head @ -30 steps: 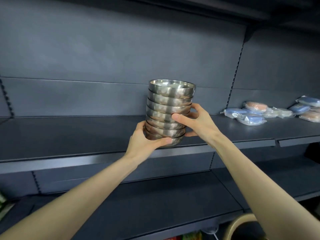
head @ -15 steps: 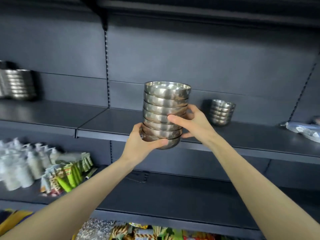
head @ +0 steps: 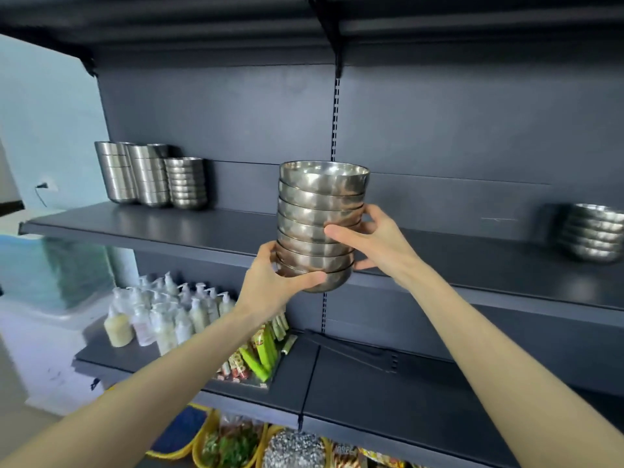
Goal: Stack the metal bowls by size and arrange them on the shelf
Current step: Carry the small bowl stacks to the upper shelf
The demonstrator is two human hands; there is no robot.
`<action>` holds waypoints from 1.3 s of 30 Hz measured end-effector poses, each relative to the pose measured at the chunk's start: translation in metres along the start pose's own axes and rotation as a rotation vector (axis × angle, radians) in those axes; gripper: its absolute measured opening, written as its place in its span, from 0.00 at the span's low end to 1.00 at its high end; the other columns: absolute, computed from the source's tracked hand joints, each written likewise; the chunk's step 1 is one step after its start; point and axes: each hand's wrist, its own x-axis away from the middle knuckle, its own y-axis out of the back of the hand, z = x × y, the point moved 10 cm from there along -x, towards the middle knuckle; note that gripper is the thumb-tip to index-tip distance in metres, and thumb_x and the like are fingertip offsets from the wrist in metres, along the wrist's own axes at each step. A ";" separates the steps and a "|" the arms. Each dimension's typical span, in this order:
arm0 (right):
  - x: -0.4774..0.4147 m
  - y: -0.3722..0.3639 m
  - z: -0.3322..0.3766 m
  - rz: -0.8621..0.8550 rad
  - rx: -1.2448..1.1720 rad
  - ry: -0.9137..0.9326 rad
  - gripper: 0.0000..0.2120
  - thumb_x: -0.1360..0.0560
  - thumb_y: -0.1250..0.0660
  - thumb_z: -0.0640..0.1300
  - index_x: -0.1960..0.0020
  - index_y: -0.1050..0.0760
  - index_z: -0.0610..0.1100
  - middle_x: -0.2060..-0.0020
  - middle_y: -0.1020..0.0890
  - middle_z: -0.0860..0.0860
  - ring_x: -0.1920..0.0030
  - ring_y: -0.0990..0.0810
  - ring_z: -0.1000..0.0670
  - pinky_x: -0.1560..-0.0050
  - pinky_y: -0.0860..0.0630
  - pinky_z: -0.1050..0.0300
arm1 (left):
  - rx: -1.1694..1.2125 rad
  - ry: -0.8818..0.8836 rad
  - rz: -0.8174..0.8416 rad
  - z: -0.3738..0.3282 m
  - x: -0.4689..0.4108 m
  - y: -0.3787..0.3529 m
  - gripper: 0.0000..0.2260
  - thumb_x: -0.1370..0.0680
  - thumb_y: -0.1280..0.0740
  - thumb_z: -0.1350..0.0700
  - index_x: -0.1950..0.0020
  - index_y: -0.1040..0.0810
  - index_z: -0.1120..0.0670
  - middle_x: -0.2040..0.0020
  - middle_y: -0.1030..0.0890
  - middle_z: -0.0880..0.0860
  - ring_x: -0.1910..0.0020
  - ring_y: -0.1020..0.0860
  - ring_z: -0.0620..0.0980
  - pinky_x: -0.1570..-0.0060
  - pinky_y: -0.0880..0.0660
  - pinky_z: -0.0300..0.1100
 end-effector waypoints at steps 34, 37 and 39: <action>-0.383 -0.305 -0.065 -0.134 0.086 -0.054 0.34 0.37 0.22 0.56 0.36 0.31 0.51 0.45 0.20 0.54 0.44 0.20 0.52 0.52 0.18 0.48 | 0.012 0.039 0.153 0.241 -0.390 0.240 0.40 0.40 0.19 0.49 0.33 0.33 0.53 0.43 0.22 0.45 0.44 0.23 0.41 0.40 0.26 0.42; -0.405 -0.306 -0.078 -0.165 0.104 -0.075 0.32 0.36 0.22 0.56 0.37 0.32 0.52 0.45 0.20 0.56 0.45 0.20 0.53 0.53 0.19 0.51 | 0.028 0.056 0.204 0.257 -0.417 0.232 0.40 0.40 0.19 0.49 0.33 0.33 0.53 0.41 0.22 0.45 0.44 0.23 0.41 0.39 0.27 0.42; -0.420 -0.305 -0.088 -0.180 0.125 -0.085 0.33 0.36 0.22 0.57 0.37 0.32 0.52 0.45 0.20 0.56 0.44 0.20 0.53 0.52 0.19 0.49 | 0.034 0.060 0.225 0.268 -0.434 0.227 0.39 0.39 0.19 0.49 0.34 0.33 0.52 0.42 0.22 0.45 0.44 0.23 0.41 0.40 0.26 0.42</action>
